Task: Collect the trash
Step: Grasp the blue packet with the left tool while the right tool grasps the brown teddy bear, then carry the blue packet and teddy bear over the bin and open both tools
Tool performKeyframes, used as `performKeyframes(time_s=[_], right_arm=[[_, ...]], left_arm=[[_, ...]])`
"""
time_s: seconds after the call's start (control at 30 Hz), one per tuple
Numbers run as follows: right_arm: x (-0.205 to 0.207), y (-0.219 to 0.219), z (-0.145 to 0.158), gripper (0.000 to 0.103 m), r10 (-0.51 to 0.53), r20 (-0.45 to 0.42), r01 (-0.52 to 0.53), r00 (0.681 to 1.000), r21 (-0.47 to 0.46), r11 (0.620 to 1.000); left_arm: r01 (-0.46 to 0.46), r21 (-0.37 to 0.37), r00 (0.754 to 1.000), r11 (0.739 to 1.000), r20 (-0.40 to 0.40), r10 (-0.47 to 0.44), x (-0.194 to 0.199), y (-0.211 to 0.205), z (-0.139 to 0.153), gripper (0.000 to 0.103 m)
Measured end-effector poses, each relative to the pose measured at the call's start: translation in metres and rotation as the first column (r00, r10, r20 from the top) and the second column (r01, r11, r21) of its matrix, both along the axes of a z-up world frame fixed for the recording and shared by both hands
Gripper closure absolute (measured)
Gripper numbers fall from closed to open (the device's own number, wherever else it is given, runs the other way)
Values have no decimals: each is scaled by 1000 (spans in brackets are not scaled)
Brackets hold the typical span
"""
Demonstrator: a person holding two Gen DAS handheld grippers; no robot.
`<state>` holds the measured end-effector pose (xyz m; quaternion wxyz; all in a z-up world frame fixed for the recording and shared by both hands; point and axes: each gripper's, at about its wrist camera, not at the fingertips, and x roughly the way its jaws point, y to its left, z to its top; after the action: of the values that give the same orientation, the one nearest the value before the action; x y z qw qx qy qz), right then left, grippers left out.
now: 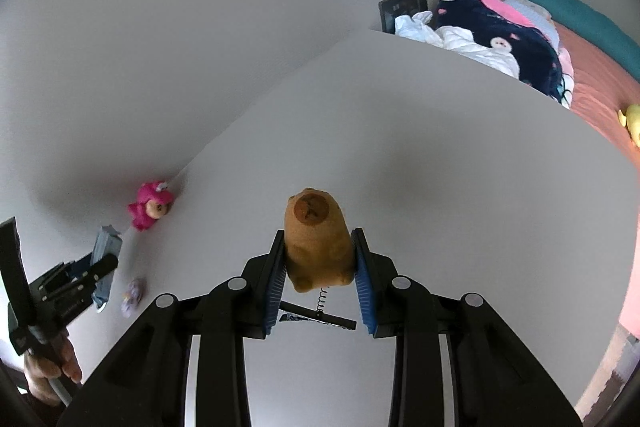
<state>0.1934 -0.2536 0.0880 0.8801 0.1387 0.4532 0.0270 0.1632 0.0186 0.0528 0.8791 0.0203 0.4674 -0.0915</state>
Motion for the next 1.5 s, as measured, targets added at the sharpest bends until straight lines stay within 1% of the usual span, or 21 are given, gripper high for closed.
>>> performKeyframes(time_s=[0.17,0.23,0.37,0.5,0.6,0.63,0.8,0.9,0.93,1.0,1.1,1.13,1.2,1.23,1.27,1.3,1.4,1.43,1.5], right_arm=[[-39,-17,11,70,-21,16,21,1000,8,1000],[-58,-28,16,70,-38,26,38,999,13,999],[-99,-55,25,70,-86,43,85,995,24,996],[-147,-88,30,70,-142,46,141,989,22,990],[-182,-110,33,70,-181,49,181,982,16,983],[-199,-122,33,70,-202,49,202,978,11,979],[-255,-166,24,70,-287,37,287,957,5,958],[-295,-200,15,70,-357,27,357,934,7,934],[-305,-209,13,70,-374,25,374,927,8,927],[-331,-232,8,70,-422,16,422,906,10,907],[-362,-260,2,70,-477,8,477,879,5,879],[-374,-271,0,70,-500,2,500,866,4,866],[-394,-290,-6,70,-537,-11,537,844,5,844],[-404,-300,-10,70,-557,-19,557,831,3,831],[-413,-308,-13,70,-571,-27,571,821,2,821],[-423,-317,-17,70,-586,-36,587,809,2,810],[-442,-334,-26,70,-611,-53,612,790,4,791],[-447,-339,-30,70,-618,-59,619,784,4,785],[-455,-348,-36,70,-629,-73,631,774,-3,776]], left_arm=[[45,3,998,999,42,-45,-31,-21,32,62],[87,7,995,996,58,-87,-48,-39,42,62],[163,17,984,986,72,-164,-76,-83,52,62],[253,-3,965,967,76,-252,-111,-133,56,62],[325,-11,943,946,74,-323,-135,-177,54,62],[356,-13,932,934,72,-355,-147,-194,53,62],[465,-31,884,885,52,-464,-189,-262,42,62],[529,-19,848,848,35,-528,-215,-306,32,62],[555,-11,832,832,29,-555,-226,-324,29,62],[588,-5,809,809,22,-588,-241,-350,25,62],[651,3,759,759,11,-651,-270,-394,17,62],[666,6,746,746,8,-666,-275,-404,15,62],[705,7,709,709,-5,-705,-295,-433,6,62],[717,5,697,697,-12,-717,-301,-442,3,62],[734,4,679,679,-22,-734,-312,-455,-3,62],[744,7,668,668,-31,-744,-317,-463,-7,62],[773,13,634,634,-62,-771,-332,-489,-23,62],[779,13,626,627,-73,-776,-335,-496,-29,62],[784,8,619,621,-88,-781,-338,-508,-36,62]])
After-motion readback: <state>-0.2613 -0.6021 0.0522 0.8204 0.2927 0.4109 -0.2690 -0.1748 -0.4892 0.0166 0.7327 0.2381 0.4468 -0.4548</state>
